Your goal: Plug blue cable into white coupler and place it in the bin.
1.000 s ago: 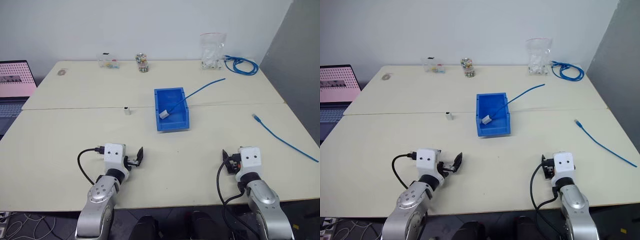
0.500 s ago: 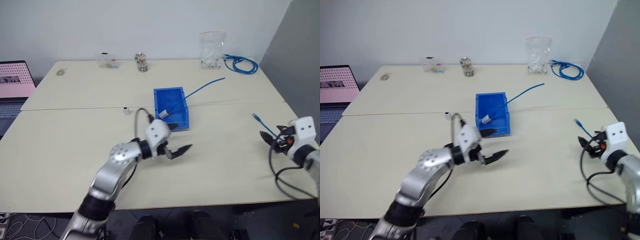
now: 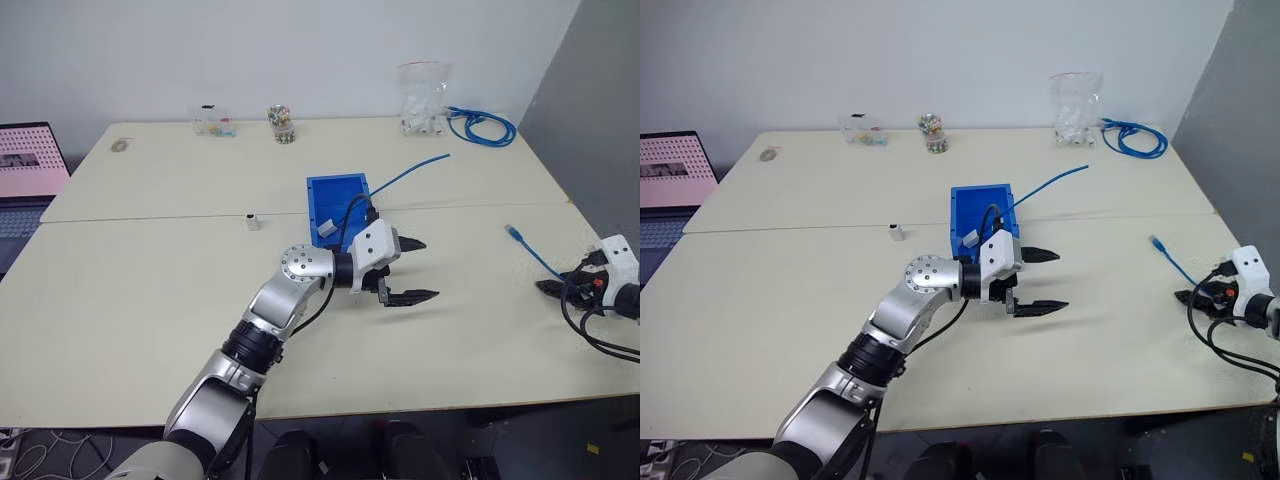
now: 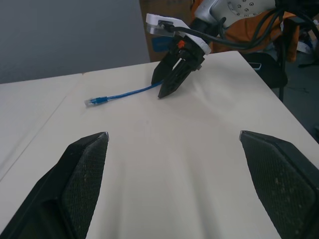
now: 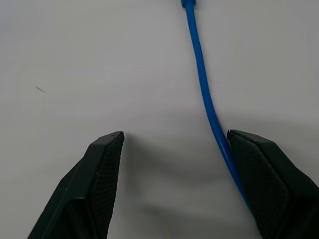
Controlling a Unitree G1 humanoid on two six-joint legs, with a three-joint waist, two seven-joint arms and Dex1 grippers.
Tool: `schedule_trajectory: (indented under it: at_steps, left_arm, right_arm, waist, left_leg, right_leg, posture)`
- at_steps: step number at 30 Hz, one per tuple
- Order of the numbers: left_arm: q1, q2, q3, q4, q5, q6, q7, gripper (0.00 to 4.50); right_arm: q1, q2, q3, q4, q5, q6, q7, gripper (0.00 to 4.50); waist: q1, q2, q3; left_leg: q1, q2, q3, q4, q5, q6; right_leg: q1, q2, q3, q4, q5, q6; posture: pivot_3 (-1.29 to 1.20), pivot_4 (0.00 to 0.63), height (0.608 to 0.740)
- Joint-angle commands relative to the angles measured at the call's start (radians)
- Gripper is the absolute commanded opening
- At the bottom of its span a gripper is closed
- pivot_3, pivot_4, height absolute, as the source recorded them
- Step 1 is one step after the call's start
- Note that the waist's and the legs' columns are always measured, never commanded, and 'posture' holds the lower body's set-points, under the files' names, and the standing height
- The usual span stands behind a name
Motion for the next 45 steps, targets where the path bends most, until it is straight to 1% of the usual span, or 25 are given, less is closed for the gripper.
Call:
schedule_trajectory:
  at_steps: [1, 4, 9, 12, 20, 25, 32, 34, 36, 37, 39, 40, 42, 45]
  left_arm:
    - [-0.001, -0.006, 0.009, -0.064, -0.011, 0.008, -0.003, 4.42]
    - [0.023, 0.01, 0.01, -0.097, -0.012, 0.026, -0.005, 4.42]
    - [0.045, 0.027, 0.013, -0.129, -0.013, 0.05, -0.005, 4.42]
    - [0.045, 0.027, 0.012, -0.123, -0.01, 0.048, -0.004, 4.5]
    - [0.024, 0.02, 0.02, -0.098, -0.008, 0.042, 0.001, 4.5]
    - [0.026, 0.025, 0.03, -0.096, -0.01, 0.043, 0.004, 4.5]
    - [0.034, 0.027, 0.042, -0.104, -0.009, 0.047, 0.014, 4.5]
    - [0.041, 0.035, 0.044, -0.116, -0.011, 0.05, 0.011, 4.5]
    - [0.046, 0.053, 0.051, -0.133, -0.014, 0.055, 0.005, 4.5]
    - [0.053, 0.072, 0.065, -0.149, -0.02, 0.063, 0.003, 4.5]
    - [0.086, 0.133, 0.104, -0.204, -0.044, 0.091, -0.01, 4.5]
    - [0.121, 0.18, 0.13, -0.246, -0.061, 0.109, -0.026, 4.5]
    - [0.221, 0.285, 0.186, -0.344, -0.097, 0.15, -0.056, 4.5]
    - [0.456, 0.433, 0.301, -0.505, -0.158, 0.199, -0.075, 4.5]
  right_arm:
    - [-0.056, -0.016, 0.02, 0.118, -0.052, -0.062, -0.025, 3.5]
    - [-0.091, -0.008, 0.015, 0.171, -0.055, -0.07, -0.042, 3.5]
    - [-0.114, -0.005, 0.021, 0.2, -0.064, -0.067, -0.034, 3.5]
    - [-0.12, -0.005, 0.023, 0.21, -0.065, -0.049, -0.008, 3.05]
    - [-0.13, -0.008, 0.026, 0.219, -0.071, -0.043, 0.008, 1.09]
    - [-0.132, -0.008, 0.029, 0.221, -0.077, -0.047, 0.007, 0.06]
    - [-0.128, -0.008, 0.046, 0.218, -0.087, -0.056, 0.068, 0.02]
    - [-0.123, -0.01, 0.051, 0.192, -0.083, -0.066, 0.111, 0.02]
    - [-0.118, -0.005, 0.05, 0.118, -0.056, -0.04, 0.166, 0.02]
    - [-0.102, 0.0, 0.056, 0.037, -0.037, -0.02, 0.199, 0.02]
    - [-0.047, 0.014, 0.073, -0.203, 0.005, 0.042, 0.243, 0.02]
    - [-0.02, 0.023, 0.087, -0.357, 0.04, 0.106, 0.264, 0.02]
    - [0.008, 0.039, 0.117, -0.61, 0.113, 0.237, 0.3, 0.02]
    - [0.013, 0.051, 0.197, -0.81, 0.169, 0.334, 0.371, 0.02]
  waist:
    - [0.0, 0.0, 0.0]
    - [0.0, 0.0, 0.0]
    - [0.0, 0.0, 0.0]
    - [0.001, 0.0, 0.0]
    - [-0.001, 0.0, 0.0]
    - [-0.001, 0.0, 0.0]
    - [-0.001, 0.0, 0.0]
    - [-0.001, 0.0, 0.0]
    - [-0.002, 0.0, 0.0]
    - [-0.004, 0.0, 0.0]
    - [-0.007, 0.0, 0.0]
    - [-0.011, 0.0, 0.0]
    - [-0.023, 0.002, 0.0]
    - [-0.033, 0.003, 0.001]
  left_leg:
    - [0.0, 0.0, 0.0, 0.0, 0.0, 0.0]
    - [0.0, 0.0, 0.0, 0.0, 0.0, 0.0]
    - [0.0, 0.0, 0.0, 0.001, 0.0, 0.0]
    - [0.0, 0.0, 0.001, 0.001, 0.0, 0.0]
    - [0.0, 0.0, 0.001, 0.001, 0.0, 0.0]
    - [0.0, 0.0, 0.001, 0.001, 0.0, 0.0]
    - [0.0, 0.0, 0.001, 0.001, 0.0, 0.0]
    - [0.001, 0.0, 0.001, 0.001, 0.0, 0.0]
    - [0.001, 0.0, 0.001, 0.001, 0.0, 0.0]
    - [0.001, 0.0, 0.001, 0.001, 0.0, 0.0]
    - [0.001, 0.001, 0.0, 0.0, 0.0, 0.0]
    - [0.002, 0.002, -0.001, 0.0, 0.0, 0.0]
    - [0.002, 0.003, -0.002, -0.001, 0.0, 0.0]
    - [0.006, 0.003, -0.006, -0.002, 0.0, 0.0]
  right_leg:
    - [0.0, 0.0, 0.0, 0.0, 0.0, 0.0]
    - [0.0, 0.0, 0.001, 0.0, 0.0, 0.0]
    - [0.0, 0.0, 0.001, 0.0, 0.0, 0.0]
    - [0.0, 0.0, 0.001, 0.0, 0.001, 0.001]
    - [0.0, 0.0, 0.001, 0.0, 0.0, 0.001]
    - [0.0, 0.0, 0.001, 0.0, 0.001, 0.001]
    - [0.0, 0.0, 0.001, 0.001, 0.001, 0.001]
    - [0.0, 0.0, 0.001, 0.001, 0.001, 0.001]
    - [0.0, 0.0, 0.001, 0.001, 0.001, 0.001]
    - [0.0, 0.0, 0.001, 0.001, 0.001, 0.001]
    - [0.0, 0.001, 0.002, 0.001, 0.001, 0.001]
    - [0.0, 0.001, 0.004, 0.002, 0.001, 0.001]
    - [-0.002, 0.0, 0.011, 0.003, 0.001, 0.001]
    - [-0.002, 0.001, 0.015, 0.004, 0.0, 0.001]
  posture:
    - [0.0, 0.15, 0.74]
    - [0.0, 0.15, 0.74]
    - [0.0, 0.15, 0.74]
    - [0.0, 0.15, 0.74]
    - [0.0, 0.15, 0.74]
    - [0.0, 0.15, 0.74]
    - [0.0, 0.15, 0.74]
    - [0.0, 0.15, 0.74]
    - [0.0, 0.15, 0.74]
    - [0.0, 0.15, 0.74]
    - [0.0, 0.15, 0.74]
    - [0.0, 0.15, 0.74]
    - [0.0, 0.15, 0.74]
    - [0.0, 0.15, 0.74]
